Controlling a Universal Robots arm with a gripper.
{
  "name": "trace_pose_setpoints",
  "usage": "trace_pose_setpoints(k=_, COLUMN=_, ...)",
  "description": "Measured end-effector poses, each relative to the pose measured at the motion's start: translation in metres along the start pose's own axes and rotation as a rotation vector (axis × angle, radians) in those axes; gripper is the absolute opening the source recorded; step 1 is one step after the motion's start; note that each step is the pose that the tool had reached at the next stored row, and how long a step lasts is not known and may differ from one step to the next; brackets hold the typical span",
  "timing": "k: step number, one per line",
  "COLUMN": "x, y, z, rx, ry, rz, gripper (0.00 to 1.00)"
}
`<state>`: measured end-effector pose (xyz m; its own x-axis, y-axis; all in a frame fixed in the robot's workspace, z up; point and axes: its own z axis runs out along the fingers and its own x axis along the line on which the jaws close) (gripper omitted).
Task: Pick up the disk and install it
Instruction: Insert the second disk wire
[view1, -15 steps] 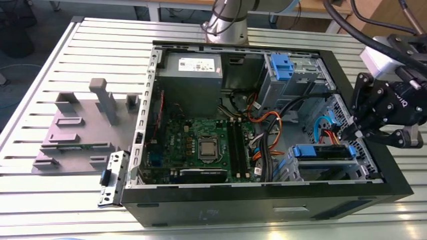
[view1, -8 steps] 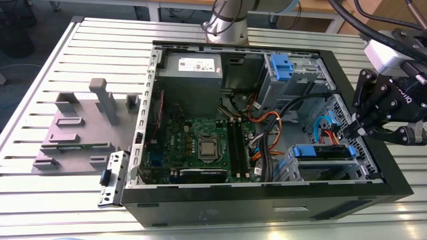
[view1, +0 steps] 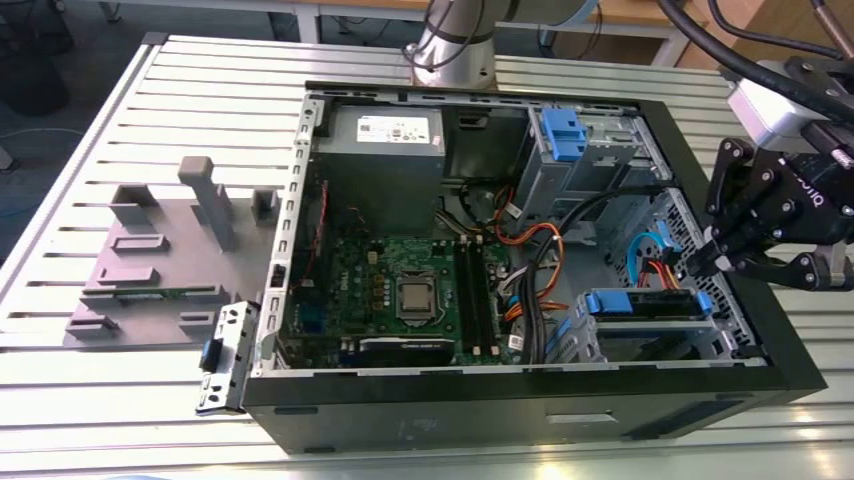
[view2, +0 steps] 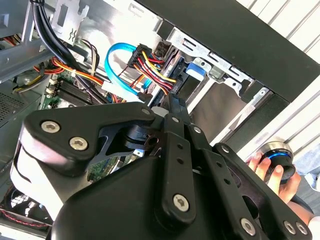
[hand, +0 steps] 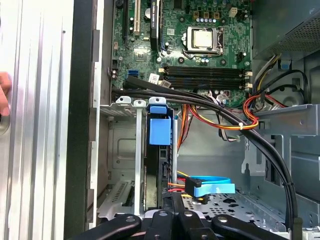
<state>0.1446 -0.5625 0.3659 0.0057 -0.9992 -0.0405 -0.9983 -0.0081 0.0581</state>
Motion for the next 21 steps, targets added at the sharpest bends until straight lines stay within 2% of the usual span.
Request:
trace_pose_setpoints(k=5, x=0.0, y=0.0, z=0.0, rx=0.0, ry=0.0, rz=0.0, gripper=0.11)
trace_pose_setpoints(k=6, x=0.0, y=0.0, z=0.0, rx=0.0, ry=0.0, rz=0.0, gripper=0.17)
trace_pose_setpoints(k=7, x=0.0, y=0.0, z=0.0, rx=0.0, ry=-0.0001, rz=0.0, gripper=0.17)
trace_pose_setpoints(k=8, x=0.0, y=0.0, z=0.0, rx=0.0, ry=0.0, rz=0.0, gripper=0.23)
trace_pose_setpoints(k=9, x=0.0, y=0.0, z=0.0, rx=0.0, ry=0.0, rz=0.0, gripper=0.23)
trace_pose_setpoints(k=10, x=0.0, y=0.0, z=0.0, rx=0.0, ry=-0.0001, rz=0.0, gripper=0.29)
trace_pose_setpoints(k=11, x=0.0, y=0.0, z=0.0, rx=0.0, ry=-0.0001, rz=0.0, gripper=0.29)
trace_pose_setpoints(k=12, x=0.0, y=0.0, z=0.0, rx=0.0, ry=-0.0001, rz=0.0, gripper=0.36)
trace_pose_setpoints(k=16, x=0.0, y=0.0, z=0.0, rx=0.0, ry=0.0007, rz=0.0, gripper=0.36)
trace_pose_setpoints(k=21, x=-0.0098, y=0.0, z=0.0004, rx=0.0, ry=0.0027, rz=0.0, gripper=0.36)
